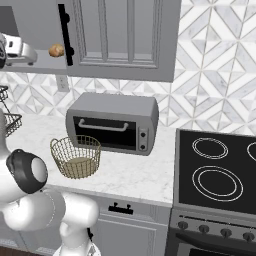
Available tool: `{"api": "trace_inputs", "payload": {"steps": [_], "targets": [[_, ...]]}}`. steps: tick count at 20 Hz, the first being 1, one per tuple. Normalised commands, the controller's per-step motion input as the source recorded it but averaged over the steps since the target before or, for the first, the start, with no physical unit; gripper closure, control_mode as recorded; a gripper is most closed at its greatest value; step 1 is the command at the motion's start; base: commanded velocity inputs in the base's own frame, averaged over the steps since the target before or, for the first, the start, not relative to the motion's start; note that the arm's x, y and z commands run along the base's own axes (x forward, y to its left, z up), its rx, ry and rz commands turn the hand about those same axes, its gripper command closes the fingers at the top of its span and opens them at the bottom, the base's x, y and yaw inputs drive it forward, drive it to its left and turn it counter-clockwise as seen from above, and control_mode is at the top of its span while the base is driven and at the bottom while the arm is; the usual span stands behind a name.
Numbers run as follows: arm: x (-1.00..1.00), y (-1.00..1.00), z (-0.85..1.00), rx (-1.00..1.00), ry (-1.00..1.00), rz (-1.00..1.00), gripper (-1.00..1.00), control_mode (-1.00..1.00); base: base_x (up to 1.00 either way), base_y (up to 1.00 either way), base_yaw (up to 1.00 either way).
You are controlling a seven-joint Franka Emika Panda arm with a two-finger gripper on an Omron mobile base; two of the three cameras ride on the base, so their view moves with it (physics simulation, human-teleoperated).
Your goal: Open the cabinet, pick up the bread from the cabinet and place it in the basket. Then move the basket to the dining counter.
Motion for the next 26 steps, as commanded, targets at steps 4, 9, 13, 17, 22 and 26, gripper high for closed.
{"api": "trace_inputs", "payload": {"steps": [4,9,13,17,22,26], "targets": [[0.34,0.0,0.0,0.0,0.0,-0.03,-1.0,-1.0,0.0,0.0,0.0],[0.47,0.0,0.01,0.0,0.0,-0.05,-1.0,-1.0,0.0,0.0,0.0],[0.57,0.01,0.0,0.0,0.0,-0.05,-1.0,-1.0,0.0,0.0,0.0],[0.5,0.05,0.0,0.0,0.0,-0.04,-1.0,-1.0,0.0,0.0,0.0],[0.47,0.12,0.0,0.0,0.0,-0.05,-1.0,-1.0,0.0,0.0,0.0],[0.36,0.1,0.0,0.0,0.0,-0.05,-1.0,-1.0,0.0,0.0,0.0]]}}
